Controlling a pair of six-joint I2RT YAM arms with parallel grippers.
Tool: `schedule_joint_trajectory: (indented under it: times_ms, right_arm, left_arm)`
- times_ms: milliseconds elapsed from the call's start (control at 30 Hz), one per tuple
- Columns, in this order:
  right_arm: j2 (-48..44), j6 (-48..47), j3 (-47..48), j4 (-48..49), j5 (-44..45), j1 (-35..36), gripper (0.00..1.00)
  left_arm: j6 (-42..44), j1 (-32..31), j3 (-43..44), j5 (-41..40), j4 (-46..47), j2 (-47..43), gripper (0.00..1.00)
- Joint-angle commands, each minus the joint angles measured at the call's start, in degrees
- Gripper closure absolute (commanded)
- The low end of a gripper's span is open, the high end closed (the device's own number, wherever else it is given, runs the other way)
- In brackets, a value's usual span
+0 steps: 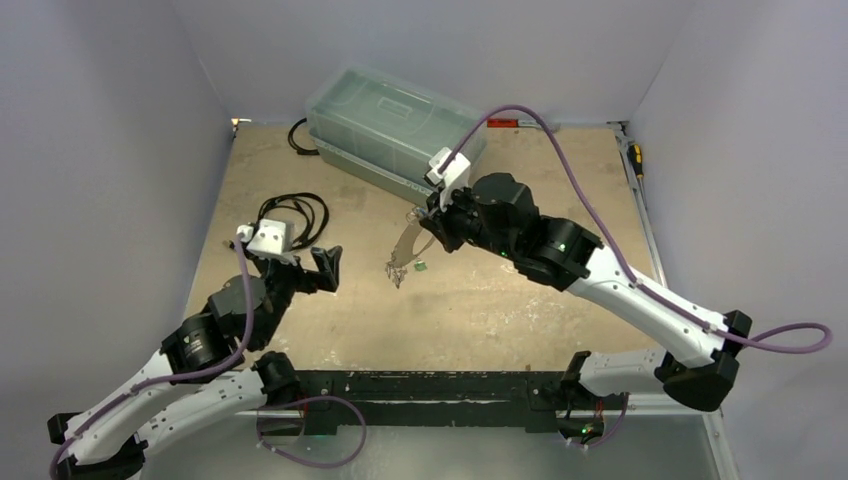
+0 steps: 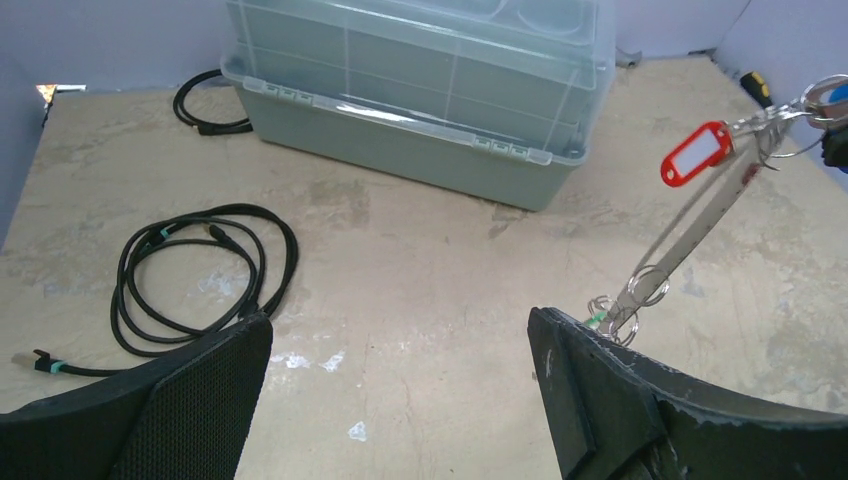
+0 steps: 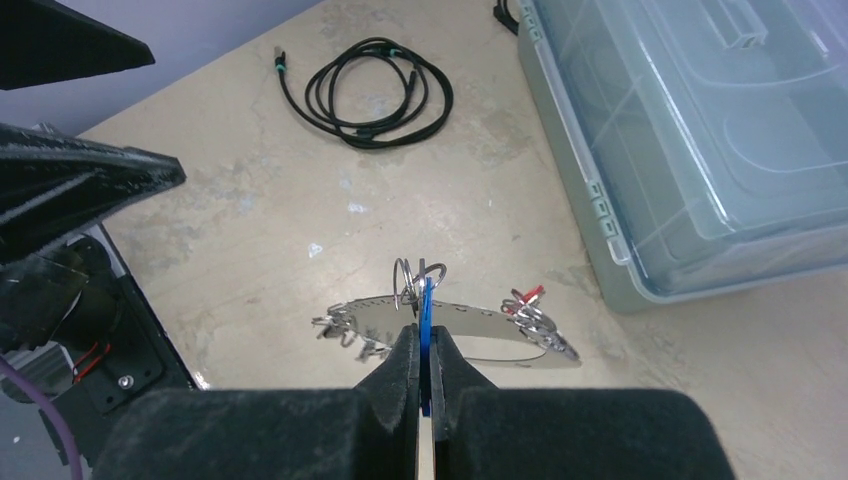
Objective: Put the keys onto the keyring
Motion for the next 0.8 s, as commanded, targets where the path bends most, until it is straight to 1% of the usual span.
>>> schedule_joint_trajectory:
  times_ms: [0, 100, 233, 400, 467, 533, 567, 667, 767]
  right_arm:
    - [3.3, 2.2, 0.7, 7.0, -1.1, 0.3, 1.0]
    - [8.4, 3.5, 3.1, 7.4, 0.6, 0.3, 1.0]
    - [14.8, 4.9, 7.6, 7.8, 0.3, 0.3, 1.0]
    - [24.2, 7.2, 20.4, 4.7, 2.1, 0.3, 1.0]
    - [26.5, 8.6, 23.1, 4.0, 2.6, 0.3, 1.0]
    - [26.4, 10.1, 21.4, 4.7, 4.0, 0.3, 1.0]
    - [25.6, 11.2, 19.0, 5.4, 4.0, 0.3, 1.0]
    - [21.8, 15.0, 6.9, 9.0, 5.5, 0.2, 1.0]
    - [19.2, 20.0, -5.6, 12.7, 3.8, 0.2, 1.0]
  left_arm:
    - [0.6, 0.0, 1.2, -0.6, -1.6, 4.0, 0.01]
    - [0.6, 0.1, 1.4, -0.1, -1.9, 5.4, 0.02]
    - [0.8, 0.6, 1.2, 0.6, -1.9, 5.8, 0.02]
    - [0.4, 1.2, 0.9, 1.9, -2.1, 6.2, 0.02]
    - [0.1, 1.2, 1.1, 2.4, -2.4, 6.5, 0.03]
    - [0.0, 1.2, 1.0, 2.6, -2.5, 6.6, 0.03]
    - [0.0, 1.2, 1.1, 2.8, -2.5, 6.5, 0.03]
    - [0.0, 1.2, 0.9, 3.4, -2.4, 6.5, 0.03]
    - [0.3, 1.3, 0.9, 3.7, -2.1, 6.9, 0.03]
